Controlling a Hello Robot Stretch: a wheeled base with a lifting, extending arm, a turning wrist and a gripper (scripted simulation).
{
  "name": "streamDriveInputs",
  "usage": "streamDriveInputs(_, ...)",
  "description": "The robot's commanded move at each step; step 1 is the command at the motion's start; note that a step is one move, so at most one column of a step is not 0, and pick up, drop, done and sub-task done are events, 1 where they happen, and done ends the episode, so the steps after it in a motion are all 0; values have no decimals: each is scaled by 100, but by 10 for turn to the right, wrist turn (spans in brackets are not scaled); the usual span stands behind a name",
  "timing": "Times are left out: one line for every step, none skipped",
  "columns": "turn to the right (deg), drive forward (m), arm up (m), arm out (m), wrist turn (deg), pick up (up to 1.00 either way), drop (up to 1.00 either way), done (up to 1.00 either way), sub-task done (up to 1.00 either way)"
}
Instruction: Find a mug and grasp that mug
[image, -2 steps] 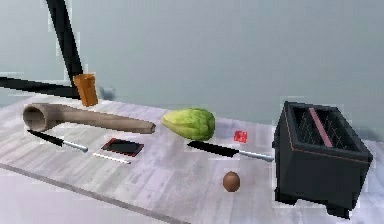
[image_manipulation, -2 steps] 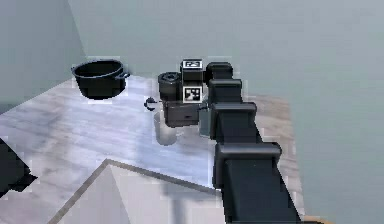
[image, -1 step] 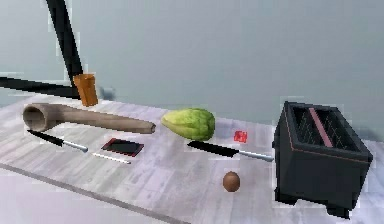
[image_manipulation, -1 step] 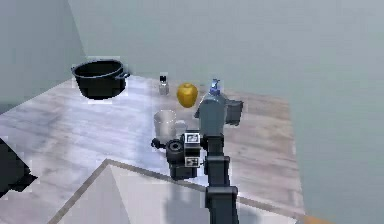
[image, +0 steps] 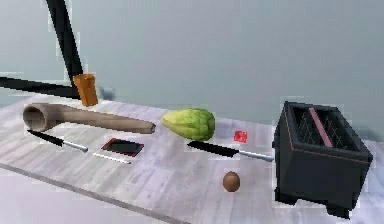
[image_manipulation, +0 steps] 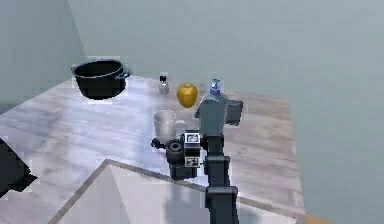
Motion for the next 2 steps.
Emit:
streamDriveInputs(0, 0, 10, 0, 0, 0, 0, 0, 0)
streamDriveInputs(0, 0, 0, 0, 0, 0, 0, 100, 0)
